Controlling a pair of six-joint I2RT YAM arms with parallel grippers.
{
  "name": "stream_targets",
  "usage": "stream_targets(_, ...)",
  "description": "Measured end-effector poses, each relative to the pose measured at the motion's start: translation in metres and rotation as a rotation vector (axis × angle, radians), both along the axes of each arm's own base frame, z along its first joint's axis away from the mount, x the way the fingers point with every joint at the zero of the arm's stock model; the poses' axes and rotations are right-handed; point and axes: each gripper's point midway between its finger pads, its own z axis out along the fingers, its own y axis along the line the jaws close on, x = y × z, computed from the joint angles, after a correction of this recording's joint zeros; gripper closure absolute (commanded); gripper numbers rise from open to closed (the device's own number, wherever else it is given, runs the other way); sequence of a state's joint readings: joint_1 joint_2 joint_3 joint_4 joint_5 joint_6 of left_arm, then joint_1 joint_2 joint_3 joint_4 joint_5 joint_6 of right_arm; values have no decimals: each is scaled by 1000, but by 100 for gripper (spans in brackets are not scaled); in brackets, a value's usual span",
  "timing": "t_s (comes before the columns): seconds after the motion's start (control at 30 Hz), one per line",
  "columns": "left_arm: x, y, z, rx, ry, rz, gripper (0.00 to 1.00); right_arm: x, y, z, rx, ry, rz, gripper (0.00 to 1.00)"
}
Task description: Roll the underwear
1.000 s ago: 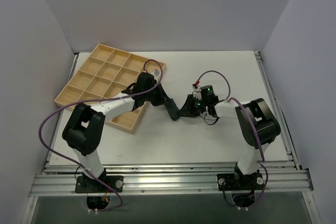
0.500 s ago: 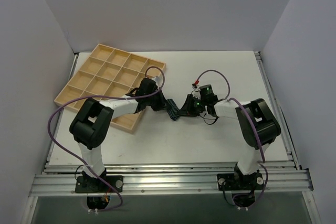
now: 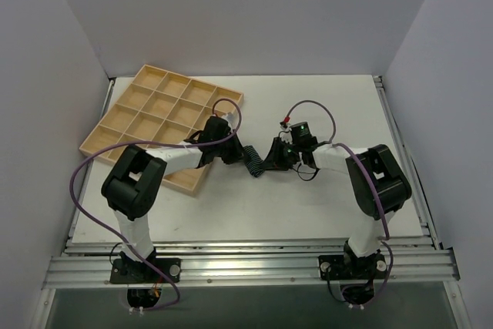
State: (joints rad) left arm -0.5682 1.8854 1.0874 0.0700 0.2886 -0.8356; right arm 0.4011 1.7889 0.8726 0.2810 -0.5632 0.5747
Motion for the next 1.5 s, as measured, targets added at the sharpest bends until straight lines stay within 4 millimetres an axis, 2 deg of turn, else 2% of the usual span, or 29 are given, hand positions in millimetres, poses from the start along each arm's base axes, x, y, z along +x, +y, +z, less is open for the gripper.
stream_targets(0.2,-7,11,1,49,20,22,87,-1,1,1,-23,-3,13,84)
stream_targets(0.43,-22,26,-4,114,81,38,86,-3,-1,2,-66,-10,23,83)
stream_targets(0.47,-23,28,-6,124,91,41,85,-3,-1,1,-71,-11,24,83)
stream_targets(0.5,-25,30,-8,134,98,44,77,-3,0,2,-75,-13,25,83)
stream_targets(0.57,-29,34,-8,149,108,51,72,-3,0,2,-83,-14,28,83)
stream_targets(0.7,-28,37,5,146,88,68,59,-3,0,2,-92,-14,28,82)
stream_targets(0.77,-23,34,14,136,74,69,49,-3,1,3,-94,-13,29,83)
stream_targets(1.0,0,12,47,66,47,89,40,-6,6,4,-103,-16,39,83)
stream_targets(1.1,1,6,40,68,78,93,36,-6,7,4,-105,-16,42,83)
stream_targets(1.3,-20,8,13,119,194,109,31,-7,8,4,-106,-17,45,83)
stream_targets(1.5,-23,8,5,125,239,138,26,-9,11,4,-107,-18,53,83)
